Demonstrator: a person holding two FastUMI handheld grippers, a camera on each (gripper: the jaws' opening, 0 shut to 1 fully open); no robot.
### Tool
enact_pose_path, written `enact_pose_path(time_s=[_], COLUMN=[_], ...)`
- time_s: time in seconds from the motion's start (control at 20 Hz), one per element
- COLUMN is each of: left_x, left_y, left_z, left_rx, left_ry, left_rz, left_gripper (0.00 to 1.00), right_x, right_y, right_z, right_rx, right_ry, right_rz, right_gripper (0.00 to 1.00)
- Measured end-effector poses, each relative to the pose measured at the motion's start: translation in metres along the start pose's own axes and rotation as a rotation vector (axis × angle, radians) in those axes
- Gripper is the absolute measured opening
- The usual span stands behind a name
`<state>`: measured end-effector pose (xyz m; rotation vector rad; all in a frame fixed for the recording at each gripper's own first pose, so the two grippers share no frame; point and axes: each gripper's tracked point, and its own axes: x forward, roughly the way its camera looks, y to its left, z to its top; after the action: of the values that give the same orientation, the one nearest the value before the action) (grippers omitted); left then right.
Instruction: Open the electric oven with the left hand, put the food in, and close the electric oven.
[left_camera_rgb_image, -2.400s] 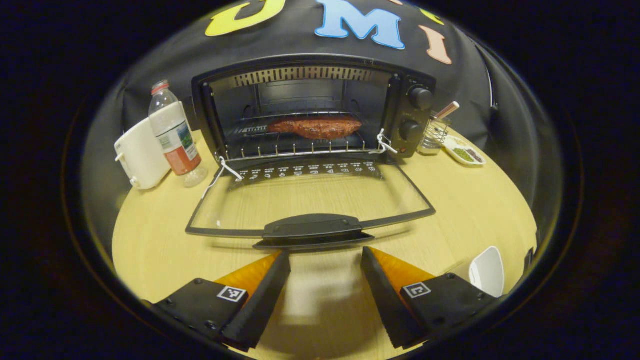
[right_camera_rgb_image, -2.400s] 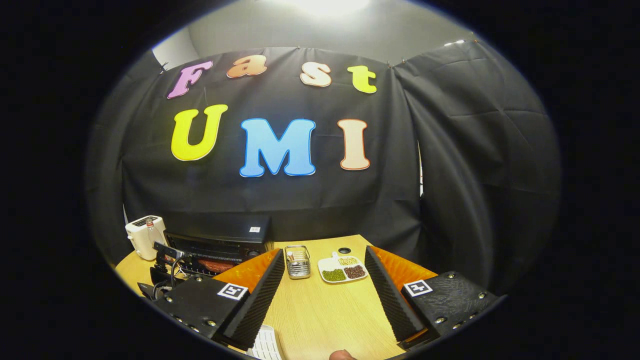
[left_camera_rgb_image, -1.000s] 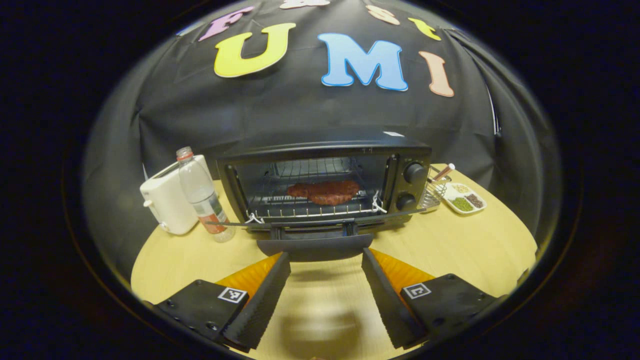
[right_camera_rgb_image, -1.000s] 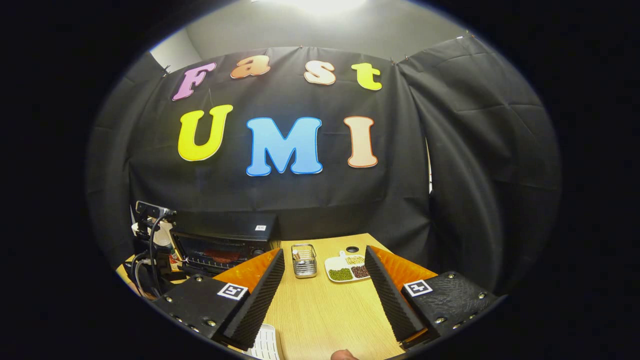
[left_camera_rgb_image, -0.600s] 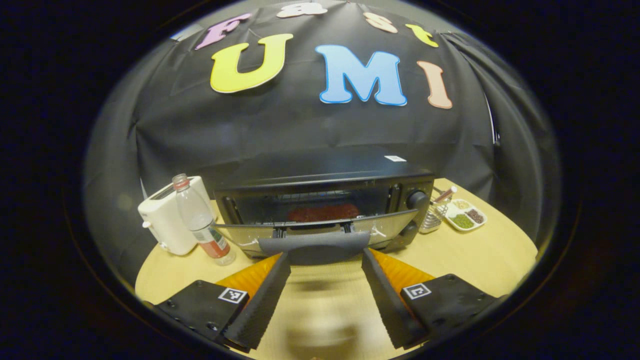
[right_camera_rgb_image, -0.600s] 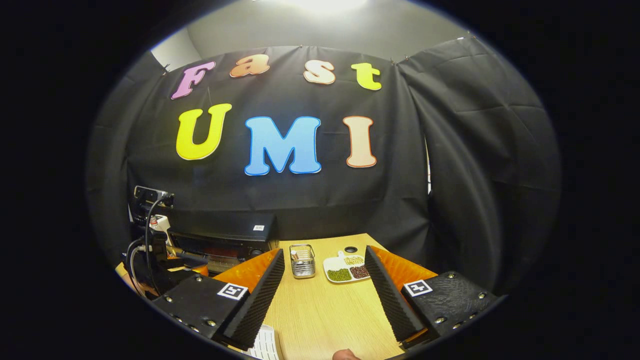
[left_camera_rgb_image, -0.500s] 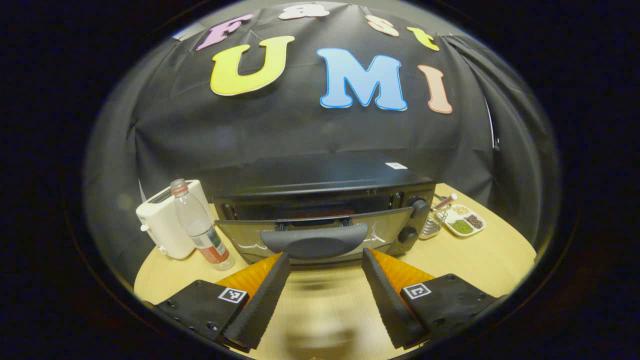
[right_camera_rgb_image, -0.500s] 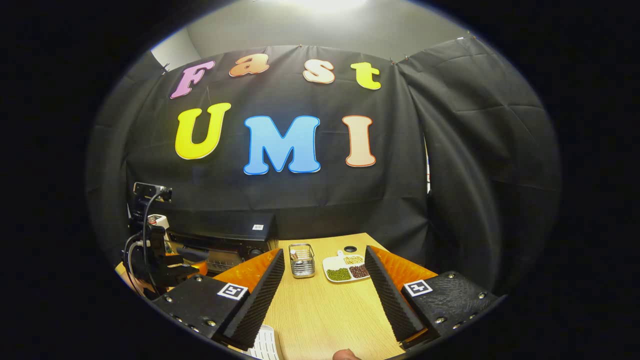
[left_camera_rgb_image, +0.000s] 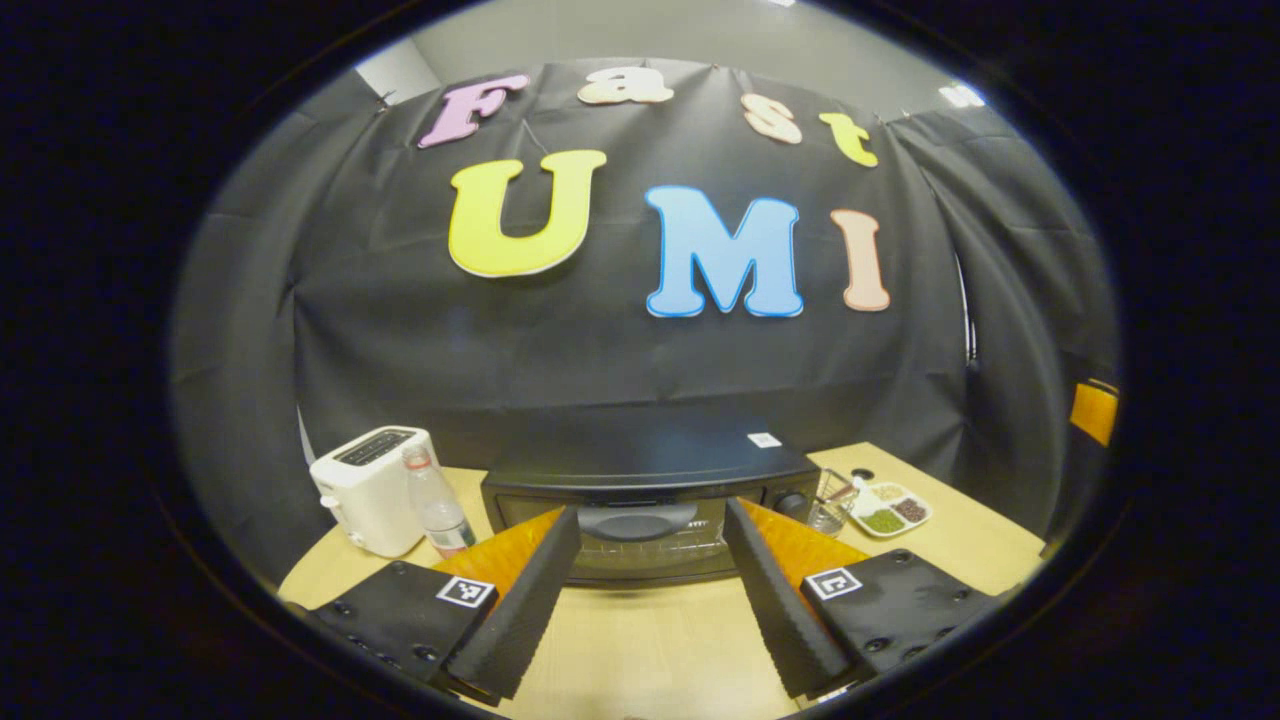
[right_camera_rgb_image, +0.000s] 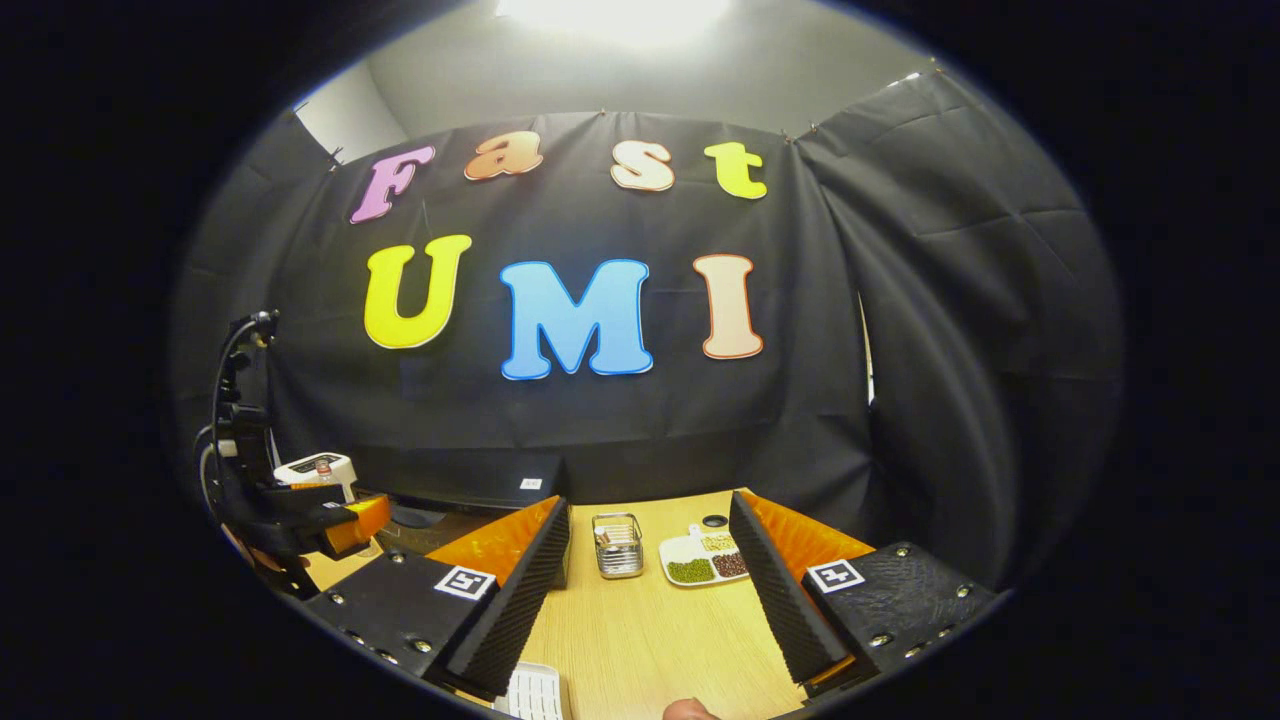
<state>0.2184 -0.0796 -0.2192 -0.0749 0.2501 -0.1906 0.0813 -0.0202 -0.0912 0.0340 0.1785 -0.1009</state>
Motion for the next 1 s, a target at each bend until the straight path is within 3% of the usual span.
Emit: enact_pose_path(time_s=[0.65,0.7,1.0], left_x=[-0.093,-0.100,-0.127], left_y=[-0.001,-0.004,-0.010], left_z=[0.052,0.054,0.064], left_rx=[0.012,0.023,0.033], left_ry=[-0.178,-0.187,-0.230], left_rz=[0.148,0.151,0.137], left_gripper=[1.00,0.97,1.00], right_x=[-0.058,-0.063,-0.086], right_y=[-0.040,-0.042,-0.037], right_z=[0.030,0.030,0.033], right_rx=[0.002,0.004,0.020], right_ry=[-0.071,-0.073,-0.083], right_rz=[0.156,0.158,0.176], right_gripper=[0.98,0.98,0.98])
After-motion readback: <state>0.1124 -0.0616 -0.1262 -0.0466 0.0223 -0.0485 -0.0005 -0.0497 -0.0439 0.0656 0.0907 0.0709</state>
